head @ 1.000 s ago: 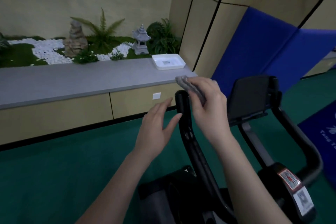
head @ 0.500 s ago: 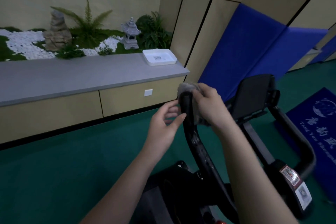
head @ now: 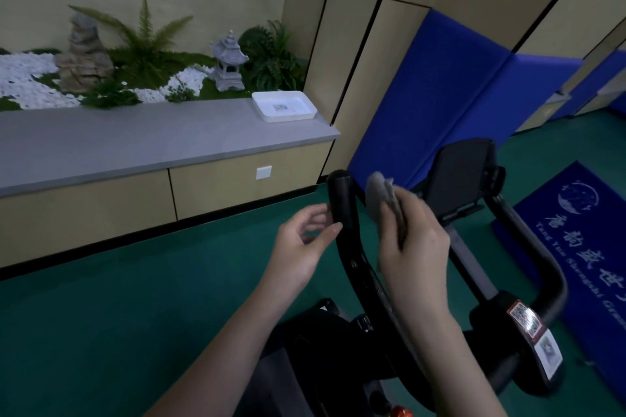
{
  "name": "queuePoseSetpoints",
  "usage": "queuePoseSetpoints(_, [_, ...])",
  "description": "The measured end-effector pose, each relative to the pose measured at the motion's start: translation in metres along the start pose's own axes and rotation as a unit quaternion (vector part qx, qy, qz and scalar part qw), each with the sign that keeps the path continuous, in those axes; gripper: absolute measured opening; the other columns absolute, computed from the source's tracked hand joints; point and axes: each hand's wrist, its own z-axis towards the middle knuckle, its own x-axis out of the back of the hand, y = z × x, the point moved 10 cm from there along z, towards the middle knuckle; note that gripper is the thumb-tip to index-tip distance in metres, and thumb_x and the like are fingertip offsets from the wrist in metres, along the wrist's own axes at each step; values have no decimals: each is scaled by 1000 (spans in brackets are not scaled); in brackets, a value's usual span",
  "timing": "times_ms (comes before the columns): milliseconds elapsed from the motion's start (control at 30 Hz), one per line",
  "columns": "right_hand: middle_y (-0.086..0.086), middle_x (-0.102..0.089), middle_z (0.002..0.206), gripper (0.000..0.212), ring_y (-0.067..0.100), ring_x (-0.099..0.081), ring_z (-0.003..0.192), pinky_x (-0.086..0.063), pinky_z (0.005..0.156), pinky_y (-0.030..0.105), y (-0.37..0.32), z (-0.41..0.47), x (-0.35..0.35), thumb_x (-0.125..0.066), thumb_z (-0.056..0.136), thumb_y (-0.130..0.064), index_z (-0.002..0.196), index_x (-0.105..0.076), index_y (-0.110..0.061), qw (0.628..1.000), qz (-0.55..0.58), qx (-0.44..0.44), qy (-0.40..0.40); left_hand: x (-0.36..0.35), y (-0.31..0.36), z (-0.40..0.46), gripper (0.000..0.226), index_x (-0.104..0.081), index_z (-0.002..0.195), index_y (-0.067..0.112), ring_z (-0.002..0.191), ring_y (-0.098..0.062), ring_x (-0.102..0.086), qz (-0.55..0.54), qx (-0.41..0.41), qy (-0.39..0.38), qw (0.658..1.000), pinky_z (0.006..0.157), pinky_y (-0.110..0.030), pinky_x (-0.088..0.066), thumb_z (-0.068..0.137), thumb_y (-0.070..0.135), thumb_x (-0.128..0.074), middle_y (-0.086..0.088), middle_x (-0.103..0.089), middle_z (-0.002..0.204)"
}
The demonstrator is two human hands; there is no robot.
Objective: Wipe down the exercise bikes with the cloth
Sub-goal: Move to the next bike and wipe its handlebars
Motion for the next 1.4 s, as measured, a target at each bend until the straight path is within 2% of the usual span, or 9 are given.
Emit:
queuePoseSetpoints(267, [3,-57,93,10,8,-57,82,-38,74,4,7,-26,-20,-65,88,-9,97,-68,-8,994,30,39,-101,3,2,-6,26,-63,96,31,88,0,-62,-9,-9,18,1000,79,-10,-46,86,6,-65,10,-68,94])
queuePoseSetpoints(433, [4,-59,93,12,5,-56,84,-38,77,3,10,-8,-6,-71,83,-4,94,-70,-4,996,58,51,-44,3,-7,-16,20,-64,101,26,95,-2,-63,-7,21,43,999,86,-15,-48,86,14,-67,5,-69,101])
queuePoseSetpoints(600, [1,-59,90,10,1,-57,81,-40,74,6,8,-18,-22,-72,83,-5,92,-71,-7,982,86,87,-142,6,-10,-25,20,-65,97,28,97,-6,-64,-4,25,66,997,91,-23,-48,87,12,-66,9,-71,98])
queuePoseSetpoints(733, [1,-65,93,14,6,-58,86,-42,77,10,-23,19,1,-72,83,-5,96,-73,-9,973,78,182,-119,2,-15,-33,15,-68,98,28,100,-6,-64,-30,50,81,995,90,-19,-47,86,19,-67,6,-71,103])
queuePoseSetpoints(867, [3,-70,96,20,20,-57,92,-45,82,27,-75,49,-32,-70,85,-8,105,-72,-10,903,35,363,-228,1,-21,-42,15,-71,100,21,95,-2,-63,-51,72,112,990,81,-9,-46,85,21,-69,6,-71,102])
queuePoseSetpoints(967, [-2,-70,92,18,21,-55,94,-42,82,38,-76,31,-72,-69,84,-9,101,-72,-14,809,-47,469,-352,1,-27,-51,21,-71,107,15,91,3,-63,-76,97,119,985,74,-2,-43,86,19,-68,4,-71,102])
queuePoseSetpoints(1100, [-5,-69,85,13,19,-59,88,-40,85,36,-69,-11,-94,-65,84,-15,94,-73,-17,678,-102,537,-492,9,-39,-64,11,-69,98,16,77,10,-62,-105,128,138,977,68,-1,-43,87,17,-67,10,-68,91])
queuePoseSetpoints(1267, [7,-71,87,15,26,-60,85,-48,76,33,-90,13,-100,-61,88,-11,97,-72,-7,701,-86,517,-483,11,-48,-74,24,-70,109,24,97,8,-60,-85,150,110,979,84,-13,-45,86,29,-68,14,-70,104])
queuePoseSetpoints(1400, [7,-71,88,16,28,-59,87,-50,76,44,-80,-16,-108,-62,88,-12,101,-72,-10,639,-119,550,-525,6,-45,-74,22,-71,107,23,93,10,-61,-89,150,108,979,82,-11,-44,85,27,-68,15,-69,102])
